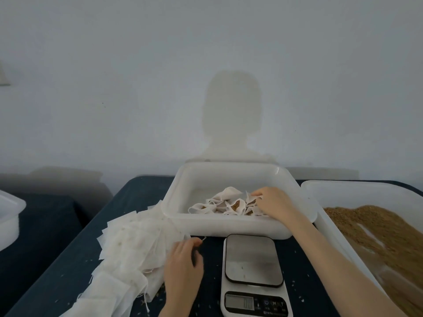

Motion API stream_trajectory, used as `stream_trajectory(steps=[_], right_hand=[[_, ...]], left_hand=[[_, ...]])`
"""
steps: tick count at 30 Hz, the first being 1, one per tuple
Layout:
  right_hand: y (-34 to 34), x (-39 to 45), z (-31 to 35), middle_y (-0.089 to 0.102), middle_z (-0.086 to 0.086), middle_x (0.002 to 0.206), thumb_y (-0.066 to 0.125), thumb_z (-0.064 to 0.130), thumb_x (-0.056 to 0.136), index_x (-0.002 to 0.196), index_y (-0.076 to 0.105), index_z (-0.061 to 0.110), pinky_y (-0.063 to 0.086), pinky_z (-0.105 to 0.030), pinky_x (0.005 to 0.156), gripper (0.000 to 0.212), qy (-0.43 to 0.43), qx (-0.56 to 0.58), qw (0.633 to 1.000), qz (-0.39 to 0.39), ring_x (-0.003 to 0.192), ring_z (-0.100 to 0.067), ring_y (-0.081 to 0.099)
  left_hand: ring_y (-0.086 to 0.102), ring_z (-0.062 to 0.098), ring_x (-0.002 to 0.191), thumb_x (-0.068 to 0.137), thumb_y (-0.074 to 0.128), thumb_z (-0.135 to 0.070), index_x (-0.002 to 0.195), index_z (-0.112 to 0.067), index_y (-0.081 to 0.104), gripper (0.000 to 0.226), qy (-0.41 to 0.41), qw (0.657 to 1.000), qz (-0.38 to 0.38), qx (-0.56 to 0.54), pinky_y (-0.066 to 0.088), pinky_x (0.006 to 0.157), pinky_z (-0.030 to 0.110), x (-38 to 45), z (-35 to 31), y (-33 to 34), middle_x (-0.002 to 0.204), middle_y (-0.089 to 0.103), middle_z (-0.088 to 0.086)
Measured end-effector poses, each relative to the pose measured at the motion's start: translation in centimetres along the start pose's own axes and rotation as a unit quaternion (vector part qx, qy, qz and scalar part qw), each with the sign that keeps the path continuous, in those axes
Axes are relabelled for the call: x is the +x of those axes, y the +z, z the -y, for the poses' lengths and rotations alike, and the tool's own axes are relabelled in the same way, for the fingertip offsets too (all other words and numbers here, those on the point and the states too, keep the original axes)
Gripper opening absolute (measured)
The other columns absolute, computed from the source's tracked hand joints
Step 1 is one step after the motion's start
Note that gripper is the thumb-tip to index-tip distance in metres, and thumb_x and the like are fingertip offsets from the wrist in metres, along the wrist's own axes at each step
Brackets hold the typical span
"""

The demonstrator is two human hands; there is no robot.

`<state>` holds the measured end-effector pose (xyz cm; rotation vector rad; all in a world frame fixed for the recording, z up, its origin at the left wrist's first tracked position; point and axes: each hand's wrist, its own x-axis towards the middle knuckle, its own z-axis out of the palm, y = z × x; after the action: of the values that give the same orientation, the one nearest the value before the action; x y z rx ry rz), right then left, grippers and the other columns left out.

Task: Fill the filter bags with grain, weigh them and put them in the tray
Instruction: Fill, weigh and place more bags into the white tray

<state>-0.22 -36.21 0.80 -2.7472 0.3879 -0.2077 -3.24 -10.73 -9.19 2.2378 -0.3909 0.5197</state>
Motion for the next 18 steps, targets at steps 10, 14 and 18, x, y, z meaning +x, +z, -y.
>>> stream_trajectory(steps=[10,14,18], right_hand=[[1.4,-6.8,2.0,0.068,0.01,0.113,0.054,0.023,0.093,0.111,0.071,0.028,0.044,-0.026,0.094,0.025,-0.105,0.052,0.987,-0.106,0.107,-0.01,0.059],[2.6,-9.7,1.8,0.067,0.017,0.109,0.057,0.024,0.093,0.111,0.07,0.03,0.038,-0.015,0.093,0.023,-0.143,0.076,0.981,-0.109,0.105,0.002,0.055],[3.3,-11.5,1.5,0.064,0.021,0.112,0.056,0.028,0.095,0.115,0.066,0.034,0.03,-0.006,0.092,0.024,-0.133,0.09,0.983,-0.084,0.101,0.012,0.047]], left_hand=[[0.05,0.013,0.11,0.1,0.044,-0.025,0.126,-0.014,0.047,0.029,-0.108,0.95,0.004,0.292,0.043,0.071,0.022,2.6,5.1,-5.3,0.117,0.057,-0.007],[0.052,0.009,0.098,0.093,0.06,-0.025,0.105,-0.018,0.054,0.015,-0.081,0.943,0.061,0.317,0.042,0.061,0.021,2.3,5.3,-6.7,0.097,0.057,-0.013],[0.051,0.009,0.104,0.081,0.063,-0.002,0.114,-0.021,0.056,0.038,-0.068,0.945,0.077,0.312,0.047,0.077,0.021,2.1,5.5,-7.4,0.107,0.058,-0.012]])
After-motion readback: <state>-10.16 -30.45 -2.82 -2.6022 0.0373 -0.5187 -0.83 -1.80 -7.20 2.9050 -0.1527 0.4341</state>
